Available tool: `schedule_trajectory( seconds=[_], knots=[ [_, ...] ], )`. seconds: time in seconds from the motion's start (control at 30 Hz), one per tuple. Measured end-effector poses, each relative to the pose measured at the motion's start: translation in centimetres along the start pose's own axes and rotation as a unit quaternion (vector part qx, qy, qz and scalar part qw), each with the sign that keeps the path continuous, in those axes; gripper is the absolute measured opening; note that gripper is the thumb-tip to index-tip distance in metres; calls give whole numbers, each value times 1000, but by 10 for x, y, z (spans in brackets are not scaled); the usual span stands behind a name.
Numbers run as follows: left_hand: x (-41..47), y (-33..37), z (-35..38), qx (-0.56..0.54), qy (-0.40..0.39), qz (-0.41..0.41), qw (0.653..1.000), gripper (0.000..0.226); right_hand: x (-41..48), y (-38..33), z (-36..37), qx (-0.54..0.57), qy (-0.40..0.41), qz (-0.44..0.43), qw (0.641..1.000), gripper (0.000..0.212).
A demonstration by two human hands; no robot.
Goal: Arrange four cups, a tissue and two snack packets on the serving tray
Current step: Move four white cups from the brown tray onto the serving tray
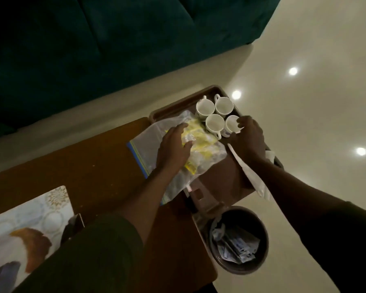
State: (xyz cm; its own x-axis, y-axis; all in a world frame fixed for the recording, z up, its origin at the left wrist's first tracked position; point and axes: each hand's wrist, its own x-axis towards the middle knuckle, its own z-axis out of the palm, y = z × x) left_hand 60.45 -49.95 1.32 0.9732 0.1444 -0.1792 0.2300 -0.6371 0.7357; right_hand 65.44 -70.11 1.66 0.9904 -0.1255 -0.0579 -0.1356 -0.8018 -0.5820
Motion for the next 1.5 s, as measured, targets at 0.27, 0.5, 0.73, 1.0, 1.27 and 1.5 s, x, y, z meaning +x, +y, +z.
schedule_trajectory(
  seconds=[0.27, 0.5, 0.73, 1.0, 1.27, 1.5],
  knots=[
    [41, 52, 73, 7, 21, 26, 999, 54, 39, 43, -2, -47, -79, -93, 991, 89],
    [62, 60, 111, 78, 67, -39, 994, 68, 64, 54, 15, -101, -128, -126, 979, 87],
    [75, 62, 123, 129, 102, -76, 983, 68, 66, 60, 18, -87, -118, -133, 980, 78],
    [40, 66, 97, 15, 121, -13, 992, 77, 44, 54, -21, -86, -53, -159, 982, 76],
    [-4, 31, -6, -65, 237, -13, 969, 68, 23, -49, 3, -43, -12, -193, 980, 67],
    [-78, -88, -134, -75, 268, -80, 957, 76, -75, -178, 99, 1, -108, -253, 962, 60]
  ],
)
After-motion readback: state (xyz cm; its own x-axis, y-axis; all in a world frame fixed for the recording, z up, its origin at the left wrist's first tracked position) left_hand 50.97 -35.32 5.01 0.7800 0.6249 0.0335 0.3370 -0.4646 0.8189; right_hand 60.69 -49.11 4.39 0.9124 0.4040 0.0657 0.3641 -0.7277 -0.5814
